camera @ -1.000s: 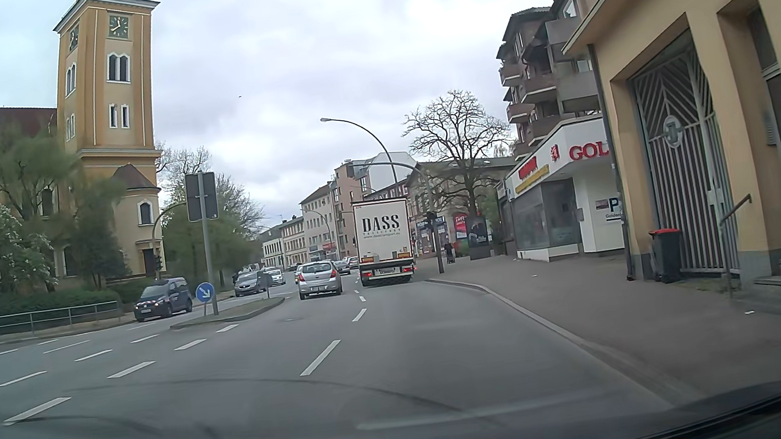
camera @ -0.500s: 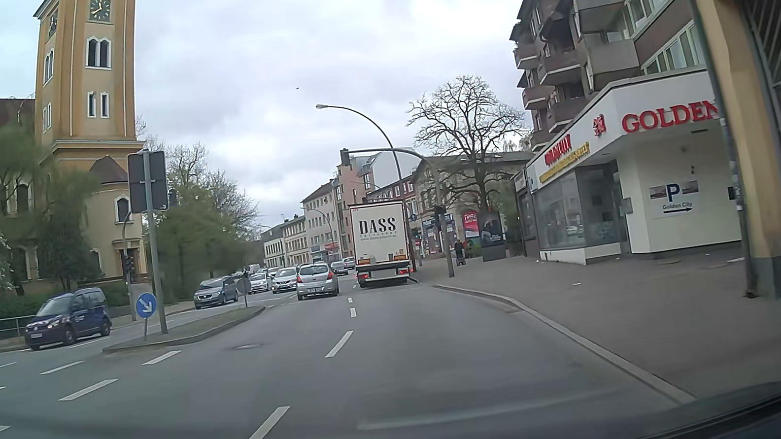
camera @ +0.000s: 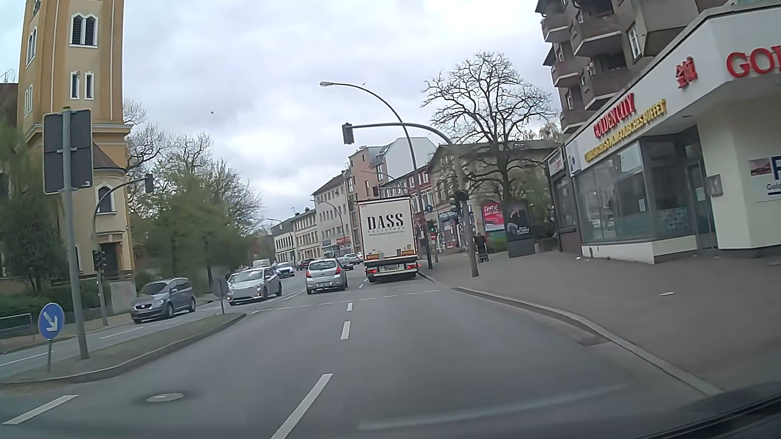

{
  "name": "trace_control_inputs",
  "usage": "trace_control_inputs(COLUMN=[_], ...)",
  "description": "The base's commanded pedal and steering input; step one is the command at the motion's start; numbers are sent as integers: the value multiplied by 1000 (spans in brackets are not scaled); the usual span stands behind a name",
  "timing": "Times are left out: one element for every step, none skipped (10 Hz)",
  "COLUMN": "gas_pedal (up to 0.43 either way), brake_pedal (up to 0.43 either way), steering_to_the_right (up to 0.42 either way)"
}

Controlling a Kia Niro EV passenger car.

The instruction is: Follow the waypoints while adhering to traffic rules and regulations

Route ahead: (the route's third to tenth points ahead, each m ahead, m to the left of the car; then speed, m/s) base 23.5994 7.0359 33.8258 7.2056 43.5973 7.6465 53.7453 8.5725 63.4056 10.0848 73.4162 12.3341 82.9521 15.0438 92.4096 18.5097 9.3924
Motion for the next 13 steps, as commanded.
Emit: trace_control_inputs(gas_pedal=[169, 157, 157, 150, 150, 157, 157, 157, 157, 169, 169, 169, 169], brake_pedal=[0, 0, 0, 0, 6, 0, 0, 0, 0, 0, 0, 0, 0], steering_to_the_right=[-31, -30, -31, -31, -31, -31, -31, -31, -30, -26, -18, -11, -6])
